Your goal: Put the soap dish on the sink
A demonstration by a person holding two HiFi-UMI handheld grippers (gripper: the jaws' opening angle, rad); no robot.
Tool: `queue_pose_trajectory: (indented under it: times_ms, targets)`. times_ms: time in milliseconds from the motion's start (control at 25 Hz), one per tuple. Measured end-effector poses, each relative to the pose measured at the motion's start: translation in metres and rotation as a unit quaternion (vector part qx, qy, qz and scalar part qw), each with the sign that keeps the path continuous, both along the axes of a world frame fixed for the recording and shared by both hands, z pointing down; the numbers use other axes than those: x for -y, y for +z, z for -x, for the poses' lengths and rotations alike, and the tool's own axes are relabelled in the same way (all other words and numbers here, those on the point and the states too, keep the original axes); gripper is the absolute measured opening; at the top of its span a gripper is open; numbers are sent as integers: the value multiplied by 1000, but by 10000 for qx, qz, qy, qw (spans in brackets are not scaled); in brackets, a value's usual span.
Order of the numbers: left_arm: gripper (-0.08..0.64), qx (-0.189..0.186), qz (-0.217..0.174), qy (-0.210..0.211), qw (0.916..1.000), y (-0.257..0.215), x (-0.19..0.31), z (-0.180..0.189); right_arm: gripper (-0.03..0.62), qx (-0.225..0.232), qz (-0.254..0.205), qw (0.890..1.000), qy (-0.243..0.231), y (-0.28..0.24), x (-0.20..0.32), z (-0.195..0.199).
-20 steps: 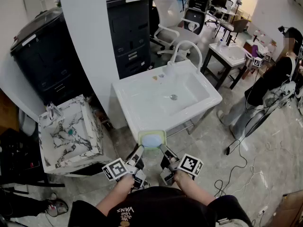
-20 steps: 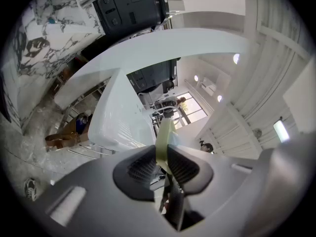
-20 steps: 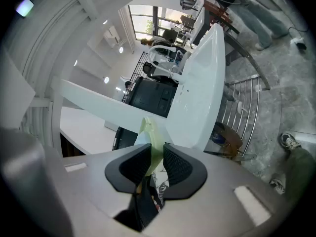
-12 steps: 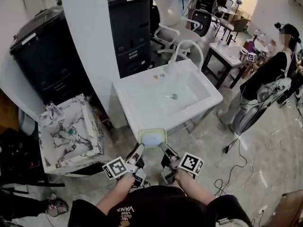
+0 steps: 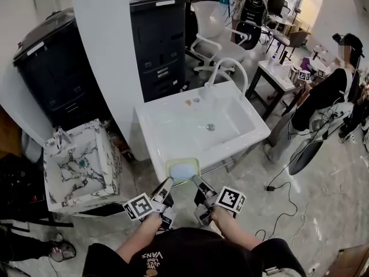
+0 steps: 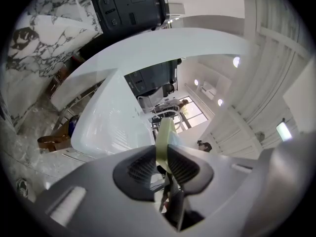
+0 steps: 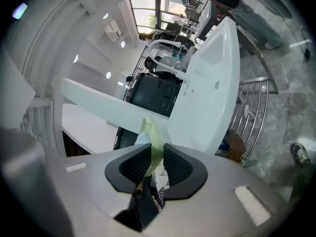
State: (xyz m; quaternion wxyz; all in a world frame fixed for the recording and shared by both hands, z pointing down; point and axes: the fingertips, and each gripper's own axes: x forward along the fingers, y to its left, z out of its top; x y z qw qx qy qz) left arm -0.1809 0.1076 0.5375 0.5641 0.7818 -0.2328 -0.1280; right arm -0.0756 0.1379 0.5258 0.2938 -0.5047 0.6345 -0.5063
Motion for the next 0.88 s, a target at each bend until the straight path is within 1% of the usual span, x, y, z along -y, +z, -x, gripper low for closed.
queue_pose_trajectory:
  times_ms: [240, 640, 880]
  targets:
    - [121, 12, -7, -231, 9997, -3, 11, -43, 77, 22, 79, 9996, -264, -3, 15, -44]
    - [121, -5, -25, -821, 9966, 0, 21, -109, 77, -6, 91, 9962, -862, 1, 38, -113]
    - [121, -15, 25, -1200, 9928, 7, 18, -137, 77, 4, 129, 9925, -1213, 8, 44, -141]
